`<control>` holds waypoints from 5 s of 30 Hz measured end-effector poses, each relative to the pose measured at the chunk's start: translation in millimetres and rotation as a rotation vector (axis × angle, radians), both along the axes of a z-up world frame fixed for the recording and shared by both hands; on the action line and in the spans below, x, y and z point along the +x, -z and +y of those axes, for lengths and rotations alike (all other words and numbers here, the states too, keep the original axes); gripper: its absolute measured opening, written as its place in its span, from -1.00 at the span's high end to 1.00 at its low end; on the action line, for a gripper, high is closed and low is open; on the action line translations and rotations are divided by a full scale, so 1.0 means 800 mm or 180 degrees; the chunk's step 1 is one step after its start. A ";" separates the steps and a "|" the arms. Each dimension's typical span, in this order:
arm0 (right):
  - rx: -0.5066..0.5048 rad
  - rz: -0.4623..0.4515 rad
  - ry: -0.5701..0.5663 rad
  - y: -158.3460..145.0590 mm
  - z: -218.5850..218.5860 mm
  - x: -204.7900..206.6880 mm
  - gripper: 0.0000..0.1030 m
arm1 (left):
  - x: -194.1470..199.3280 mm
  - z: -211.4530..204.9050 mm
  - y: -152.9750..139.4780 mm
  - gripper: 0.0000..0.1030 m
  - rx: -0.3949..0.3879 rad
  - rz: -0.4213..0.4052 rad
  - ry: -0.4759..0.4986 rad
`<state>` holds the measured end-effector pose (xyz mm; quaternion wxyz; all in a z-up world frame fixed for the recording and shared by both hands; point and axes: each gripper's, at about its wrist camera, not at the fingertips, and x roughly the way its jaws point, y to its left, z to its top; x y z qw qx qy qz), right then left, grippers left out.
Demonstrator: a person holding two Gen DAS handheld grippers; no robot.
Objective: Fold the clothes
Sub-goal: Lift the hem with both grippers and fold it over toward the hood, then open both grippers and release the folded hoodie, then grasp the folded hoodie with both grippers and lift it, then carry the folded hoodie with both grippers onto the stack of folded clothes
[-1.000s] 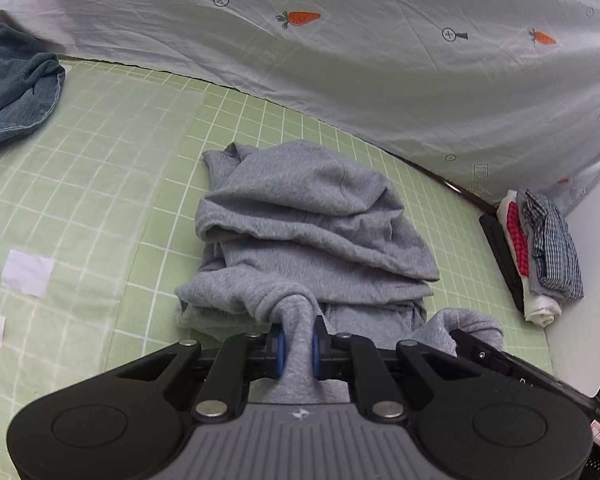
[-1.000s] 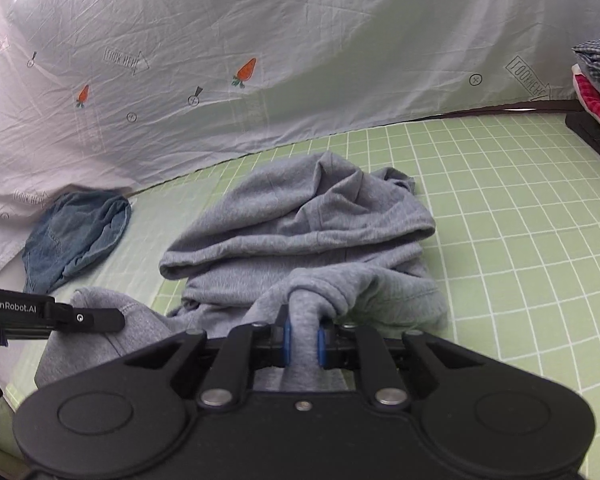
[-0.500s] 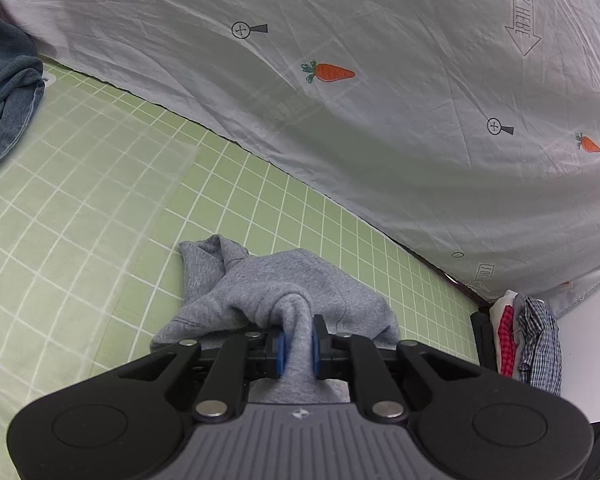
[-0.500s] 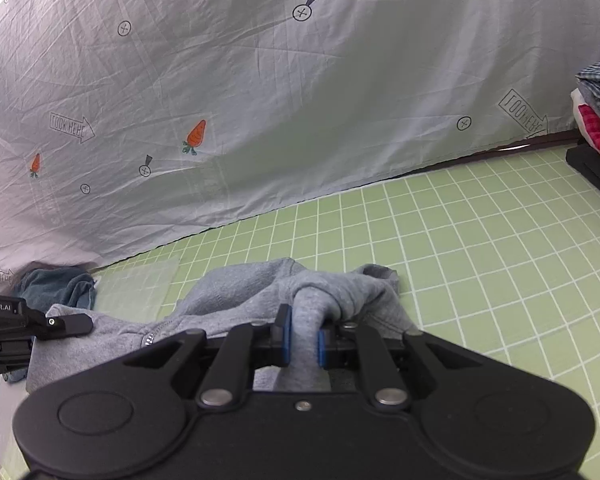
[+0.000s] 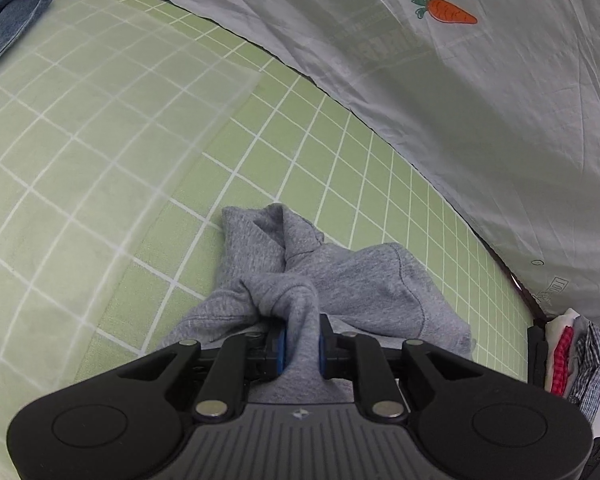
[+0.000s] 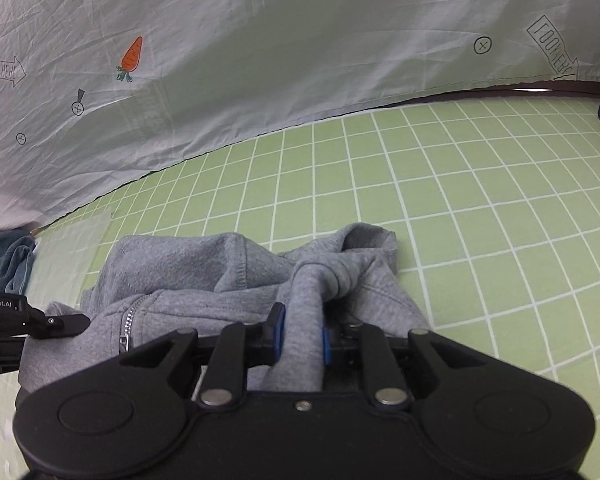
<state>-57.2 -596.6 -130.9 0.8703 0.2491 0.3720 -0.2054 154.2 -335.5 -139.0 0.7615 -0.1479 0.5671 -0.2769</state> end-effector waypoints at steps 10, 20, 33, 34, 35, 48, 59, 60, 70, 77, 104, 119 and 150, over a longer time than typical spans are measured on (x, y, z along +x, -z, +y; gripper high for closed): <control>0.0208 -0.0299 0.0221 -0.046 0.012 -0.050 -0.03 | -0.041 0.037 -0.058 -0.07 -0.0184 -0.0198 0.0027; 0.0485 -0.0435 0.0162 -0.039 0.026 -0.065 0.71 | -0.045 0.039 -0.037 0.83 -0.0503 0.0071 0.0063; -0.0385 -0.0810 0.0350 -0.104 -0.044 0.008 0.03 | 0.038 0.003 -0.101 -0.33 -0.0272 -0.1028 -0.0199; -0.0481 -0.0763 0.0327 -0.104 -0.042 0.008 0.03 | 0.034 0.003 -0.099 -0.34 -0.0203 -0.1069 -0.0111; -0.0547 -0.0684 0.0293 -0.100 -0.038 0.006 0.01 | 0.029 0.002 -0.095 -0.37 -0.0113 -0.1074 0.0001; -0.0177 0.0182 0.0291 -0.004 -0.023 -0.025 -0.46 | 0.002 0.036 0.012 -0.63 0.0360 -0.0224 0.0221; 0.0639 -0.0164 0.0427 0.025 -0.045 -0.047 -0.77 | -0.011 0.025 0.016 -0.83 -0.0062 -0.0157 0.0691; 0.0679 -0.0211 0.0386 0.026 -0.043 -0.046 -0.81 | -0.014 0.021 0.018 -0.85 -0.0122 -0.0158 0.0740; 0.1036 -0.0511 0.0079 0.035 -0.019 -0.023 -1.00 | -0.030 -0.007 0.021 -0.95 -0.0345 -0.0209 0.0888; 0.1677 -0.0740 0.0119 0.045 0.008 -0.041 -0.04 | -0.059 0.019 0.021 -0.10 -0.0838 0.0273 0.0831; 0.1032 -0.1290 0.1196 -0.112 0.089 -0.370 0.17 | -0.277 -0.008 -0.091 0.01 -0.1520 0.0039 0.2362; 0.0553 -0.1324 0.0412 -0.176 -0.203 -0.504 0.17 | -0.453 -0.266 -0.156 0.13 -0.1910 -0.0293 0.1873; -0.0151 0.0033 -0.0129 -0.007 -0.416 -0.507 -0.70 | -0.458 -0.437 -0.003 -0.55 -0.0152 0.0320 0.1586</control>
